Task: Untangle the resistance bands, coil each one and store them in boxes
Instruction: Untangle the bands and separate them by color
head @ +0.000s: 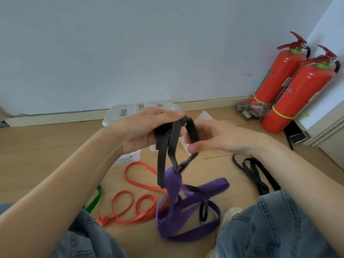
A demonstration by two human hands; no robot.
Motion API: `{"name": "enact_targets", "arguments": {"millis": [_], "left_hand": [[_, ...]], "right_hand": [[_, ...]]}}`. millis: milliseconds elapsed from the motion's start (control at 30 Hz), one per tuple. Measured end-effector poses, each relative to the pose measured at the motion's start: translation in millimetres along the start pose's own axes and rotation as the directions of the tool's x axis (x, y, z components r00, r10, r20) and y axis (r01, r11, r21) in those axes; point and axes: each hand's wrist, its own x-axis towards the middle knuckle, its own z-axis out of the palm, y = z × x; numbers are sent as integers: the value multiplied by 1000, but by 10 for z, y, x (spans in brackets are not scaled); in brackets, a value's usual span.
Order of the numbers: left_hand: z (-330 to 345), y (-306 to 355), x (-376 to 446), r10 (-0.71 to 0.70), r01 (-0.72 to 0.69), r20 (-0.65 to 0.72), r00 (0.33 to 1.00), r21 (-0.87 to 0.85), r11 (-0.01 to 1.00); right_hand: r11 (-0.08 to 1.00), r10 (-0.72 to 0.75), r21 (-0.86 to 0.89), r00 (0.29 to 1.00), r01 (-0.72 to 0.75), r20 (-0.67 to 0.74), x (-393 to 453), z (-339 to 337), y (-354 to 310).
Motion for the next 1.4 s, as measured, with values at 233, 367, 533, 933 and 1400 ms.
{"name": "enact_targets", "arguments": {"millis": [233,367,533,933,1400], "left_hand": [[110,-505,66,-32,126,429,903,-193,973],[200,-721,130,-103,62,285,953,151,987],[152,-424,184,32,-47,-66,997,-235,971],[113,-84,173,87,-223,-279,956,-507,832],[22,-460,353,-80,35,-391,917,-121,992]], "right_hand": [[811,-78,540,956,226,-283,34,-92,-27],[595,-8,720,899,357,-438,31,-213,-35],[876,291,-182,792,-446,-537,23,-255,192],[989,134,-43,978,-142,-160,157,346,22],[654,218,-645,915,-395,-340,45,-134,-7]]}}
